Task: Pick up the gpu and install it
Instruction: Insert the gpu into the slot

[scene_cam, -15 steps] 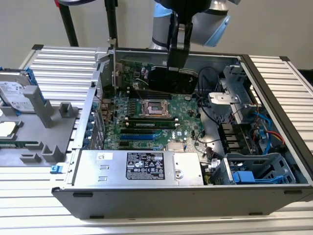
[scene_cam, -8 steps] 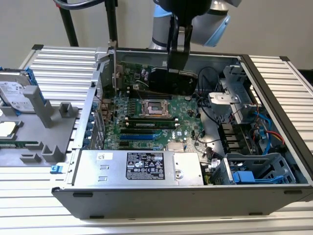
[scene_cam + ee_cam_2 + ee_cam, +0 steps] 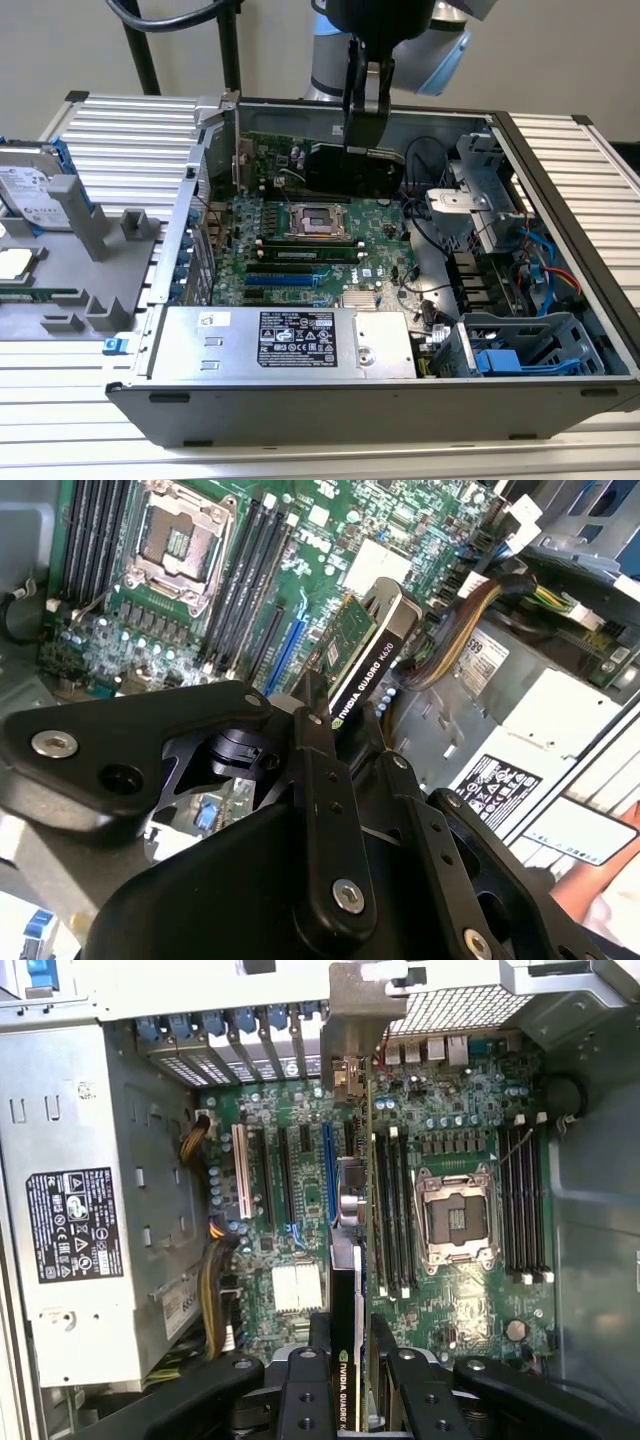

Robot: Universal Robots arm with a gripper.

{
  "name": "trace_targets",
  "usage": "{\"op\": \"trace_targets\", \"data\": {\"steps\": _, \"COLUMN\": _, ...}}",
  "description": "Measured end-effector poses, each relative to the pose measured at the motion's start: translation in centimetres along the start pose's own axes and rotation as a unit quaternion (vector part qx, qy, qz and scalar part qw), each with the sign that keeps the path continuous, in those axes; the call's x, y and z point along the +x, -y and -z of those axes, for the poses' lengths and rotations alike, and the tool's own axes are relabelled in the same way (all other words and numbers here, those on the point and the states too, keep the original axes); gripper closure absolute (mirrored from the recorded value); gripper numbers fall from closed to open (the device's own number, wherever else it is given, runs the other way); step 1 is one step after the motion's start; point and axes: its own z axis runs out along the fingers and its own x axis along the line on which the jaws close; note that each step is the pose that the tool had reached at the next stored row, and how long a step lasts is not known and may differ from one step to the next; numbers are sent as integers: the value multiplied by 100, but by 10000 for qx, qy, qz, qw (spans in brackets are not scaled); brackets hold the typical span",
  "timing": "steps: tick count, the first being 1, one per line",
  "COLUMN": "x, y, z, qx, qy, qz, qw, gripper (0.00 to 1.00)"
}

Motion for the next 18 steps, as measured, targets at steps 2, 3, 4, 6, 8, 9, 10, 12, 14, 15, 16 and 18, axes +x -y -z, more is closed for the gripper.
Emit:
{"op": "trace_targets", "data": {"steps": 2, "x": 0, "y": 4, "z": -14, "qx": 5, "qy": 0, "qz": 26, "qw": 10000, "gripper": 100}}
{"op": "trace_targets", "data": {"steps": 3, "x": -1, "y": 7, "z": -21, "qx": 8, "qy": 0, "qz": 40, "qw": 10000, "gripper": 100}}
{"op": "trace_targets", "data": {"steps": 4, "x": -1, "y": 9, "z": -27, "qx": 10, "qy": 0, "qz": 52, "qw": 10000, "gripper": 100}}
{"op": "trace_targets", "data": {"steps": 6, "x": -2, "y": 17, "z": -41, "qx": 13, "qy": -1, "qz": 80, "qw": 10000, "gripper": 100}}
{"op": "trace_targets", "data": {"steps": 8, "x": -2, "y": 26, "z": -56, "qx": 15, "qy": -1, "qz": 115, "qw": 9999, "gripper": 100}}
{"op": "trace_targets", "data": {"steps": 9, "x": -3, "y": 30, "z": -63, "qx": 15, "qy": -1, "qz": 134, "qw": 9999, "gripper": 100}}
{"op": "trace_targets", "data": {"steps": 10, "x": -4, "y": 35, "z": -70, "qx": 16, "qy": -1, "qz": 152, "qw": 9999, "gripper": 100}}
{"op": "trace_targets", "data": {"steps": 12, "x": -5, "y": 46, "z": -83, "qx": 17, "qy": -1, "qz": 189, "qw": 9998, "gripper": 100}}
{"op": "trace_targets", "data": {"steps": 14, "x": -6, "y": 55, "z": -96, "qx": 17, "qy": -1, "qz": 233, "qw": 9997, "gripper": 100}}
{"op": "trace_targets", "data": {"steps": 15, "x": -6, "y": 58, "z": -102, "qx": 17, "qy": -1, "qz": 252, "qw": 9997, "gripper": 100}}
{"op": "trace_targets", "data": {"steps": 16, "x": -6, "y": 59, "z": -106, "qx": 17, "qy": -2, "qz": 268, "qw": 9996, "gripper": 100}}
{"op": "trace_targets", "data": {"steps": 18, "x": -6, "y": 60, "z": -113, "qx": 17, "qy": -1, "qz": 273, "qw": 9996, "gripper": 100}}
